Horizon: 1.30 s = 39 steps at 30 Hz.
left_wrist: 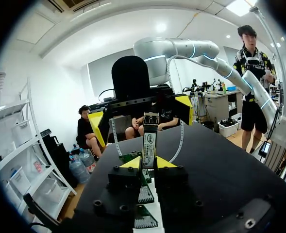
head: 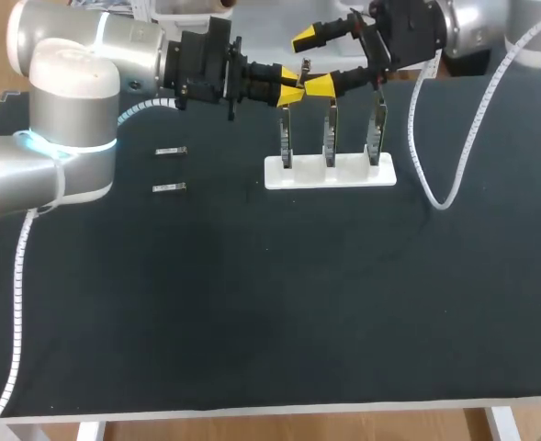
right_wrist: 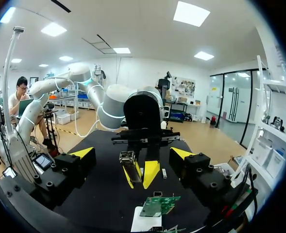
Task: Pick up the optical module with the left hand, and insert it into the network port with the right hand.
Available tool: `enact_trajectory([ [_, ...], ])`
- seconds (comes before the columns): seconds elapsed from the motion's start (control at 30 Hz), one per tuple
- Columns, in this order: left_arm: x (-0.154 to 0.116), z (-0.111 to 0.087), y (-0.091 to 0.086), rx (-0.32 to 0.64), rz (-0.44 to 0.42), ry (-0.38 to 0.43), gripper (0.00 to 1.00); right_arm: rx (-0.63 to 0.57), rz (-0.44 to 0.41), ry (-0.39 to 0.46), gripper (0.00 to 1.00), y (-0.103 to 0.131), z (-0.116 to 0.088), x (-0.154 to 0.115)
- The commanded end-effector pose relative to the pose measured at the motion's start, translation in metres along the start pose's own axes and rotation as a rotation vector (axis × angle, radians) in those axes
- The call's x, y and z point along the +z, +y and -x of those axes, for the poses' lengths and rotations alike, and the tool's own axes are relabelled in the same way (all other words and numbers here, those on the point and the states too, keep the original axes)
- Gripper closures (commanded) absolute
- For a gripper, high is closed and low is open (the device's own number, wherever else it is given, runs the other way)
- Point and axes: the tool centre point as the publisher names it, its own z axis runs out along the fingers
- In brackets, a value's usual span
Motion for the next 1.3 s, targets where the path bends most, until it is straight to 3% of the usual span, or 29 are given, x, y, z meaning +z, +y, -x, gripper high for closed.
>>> enact_trajectory([
  [0.03,0.0002,0.0008,-0.0006,0.001,0.002,0.003,1.0,0.0,0.002,0.0,0.0,-0.0014,-0.0001,0.0003],
  [0.8,0.0002,0.0008,-0.0006,0.001,0.002,0.003,1.0,0.0,0.002,0.0,0.0,-0.0014,-0.0001,0.0003],
  [0.83,0.0002,0.0008,-0.0006,0.001,0.002,0.003,1.0,0.0,0.002,0.0,0.47,-0.0014,-0.0001,0.0003],
  [0.9,0.0002,0.0008,-0.0006,0.001,0.002,0.003,1.0,0.0,0.002,0.0,0.71,-0.0014,-0.0001,0.0003],
  [0.93,0.0002,0.0008,-0.0006,0.001,0.002,0.003,1.0,0.0,0.002,0.0,0.76,-0.0014,-0.0001,0.0003],
  [1.03,0.0002,0.0008,-0.0006,0.001,0.002,0.003,1.0,0.0,0.002,0.0,0.76,-0.0014,-0.0001,0.0003],
  [1.17,0.0002,0.0008,-0.0006,0.001,0.002,0.003,1.0,0.0,0.002,0.0,0.84,-0.0014,-0.0001,0.0003],
  [1.27,0.0002,0.0008,-0.0006,0.001,0.002,0.003,1.0,0.0,0.002,0.0,1.0,-0.0014,-0.0001,0.0003],
  [1.3,0.0002,0.0008,-0.0006,0.001,0.002,0.003,1.0,0.0,0.002,0.0,1.0,-0.0014,-0.0001,0.0003],
])
